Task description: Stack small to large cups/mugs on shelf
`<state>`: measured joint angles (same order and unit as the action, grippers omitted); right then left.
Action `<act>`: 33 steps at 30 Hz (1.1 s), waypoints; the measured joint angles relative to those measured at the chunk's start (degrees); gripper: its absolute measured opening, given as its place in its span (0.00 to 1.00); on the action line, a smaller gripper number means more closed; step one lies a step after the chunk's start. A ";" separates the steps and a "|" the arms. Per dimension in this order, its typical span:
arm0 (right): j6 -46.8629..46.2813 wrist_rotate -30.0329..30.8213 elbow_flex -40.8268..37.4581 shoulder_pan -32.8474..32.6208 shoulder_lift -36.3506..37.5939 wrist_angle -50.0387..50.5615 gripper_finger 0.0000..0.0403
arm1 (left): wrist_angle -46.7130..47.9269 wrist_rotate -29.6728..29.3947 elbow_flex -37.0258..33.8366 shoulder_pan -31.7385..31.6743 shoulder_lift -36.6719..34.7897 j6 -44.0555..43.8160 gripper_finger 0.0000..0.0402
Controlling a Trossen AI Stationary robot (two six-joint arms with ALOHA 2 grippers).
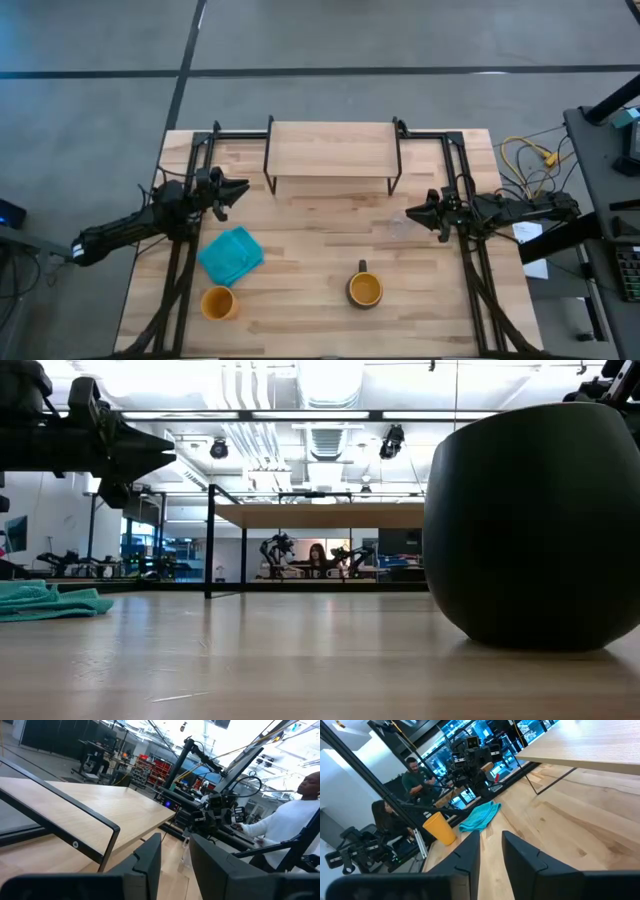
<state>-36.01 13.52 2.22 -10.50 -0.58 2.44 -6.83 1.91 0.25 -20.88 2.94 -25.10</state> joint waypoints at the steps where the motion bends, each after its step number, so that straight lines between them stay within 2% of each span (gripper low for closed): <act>1: 0.00 0.00 0.01 0.02 0.00 -0.01 0.19 | 0.02 0.00 0.00 0.00 0.00 0.00 0.22; 33: 0.00 0.00 0.02 0.00 0.02 0.00 0.18 | 0.00 0.00 0.00 0.00 -0.02 0.00 0.22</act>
<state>-36.01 13.52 2.24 -10.50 -0.56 2.44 -6.83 1.91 0.25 -20.88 2.92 -25.10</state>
